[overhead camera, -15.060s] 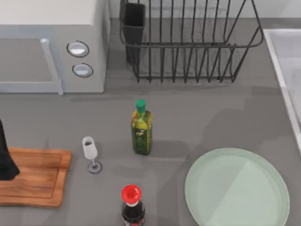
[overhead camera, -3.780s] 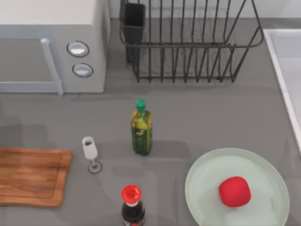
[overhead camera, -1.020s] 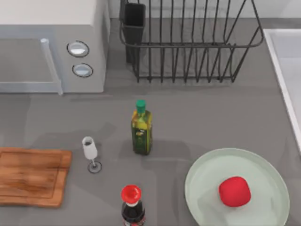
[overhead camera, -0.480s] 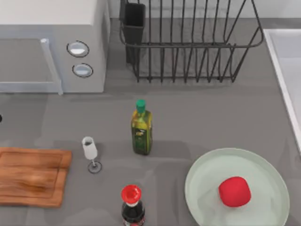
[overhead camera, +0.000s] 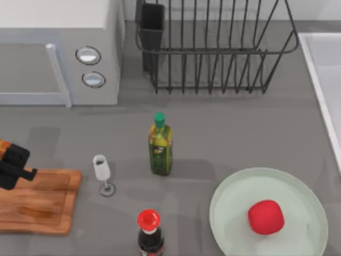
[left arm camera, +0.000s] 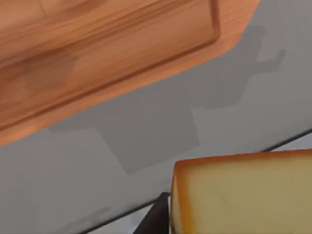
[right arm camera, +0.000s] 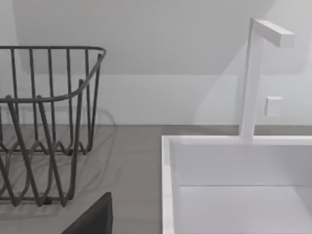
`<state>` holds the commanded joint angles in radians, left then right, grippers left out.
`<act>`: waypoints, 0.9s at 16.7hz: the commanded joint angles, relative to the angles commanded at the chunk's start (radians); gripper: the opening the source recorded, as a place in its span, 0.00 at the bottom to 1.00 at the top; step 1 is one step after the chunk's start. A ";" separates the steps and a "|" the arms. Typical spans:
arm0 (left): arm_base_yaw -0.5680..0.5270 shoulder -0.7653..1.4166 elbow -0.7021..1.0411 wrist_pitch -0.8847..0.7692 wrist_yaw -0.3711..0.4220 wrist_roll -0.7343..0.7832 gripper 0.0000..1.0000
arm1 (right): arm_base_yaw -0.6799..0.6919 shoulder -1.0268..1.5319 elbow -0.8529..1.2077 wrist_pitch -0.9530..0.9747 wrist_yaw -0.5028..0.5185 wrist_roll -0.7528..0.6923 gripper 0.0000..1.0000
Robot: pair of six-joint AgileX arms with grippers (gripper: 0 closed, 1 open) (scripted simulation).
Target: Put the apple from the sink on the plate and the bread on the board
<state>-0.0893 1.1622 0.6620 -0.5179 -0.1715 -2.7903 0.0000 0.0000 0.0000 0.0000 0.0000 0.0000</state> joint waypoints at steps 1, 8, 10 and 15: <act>-0.007 -0.019 -0.030 0.009 0.006 -0.060 0.00 | 0.000 0.000 0.000 0.000 0.000 0.000 1.00; -0.037 -0.092 -0.170 0.036 0.046 -0.369 0.00 | 0.000 0.000 0.000 0.000 0.000 0.000 1.00; -0.039 -0.095 -0.183 0.035 0.051 -0.401 0.00 | 0.000 0.000 0.000 0.000 0.000 0.000 1.00; -0.036 -0.091 -0.180 0.034 0.050 -0.398 0.00 | 0.000 0.000 0.000 0.000 0.000 0.000 1.00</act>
<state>-0.1250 1.0713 0.4816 -0.4835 -0.1216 -3.1886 0.0000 0.0000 0.0000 0.0000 0.0000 0.0000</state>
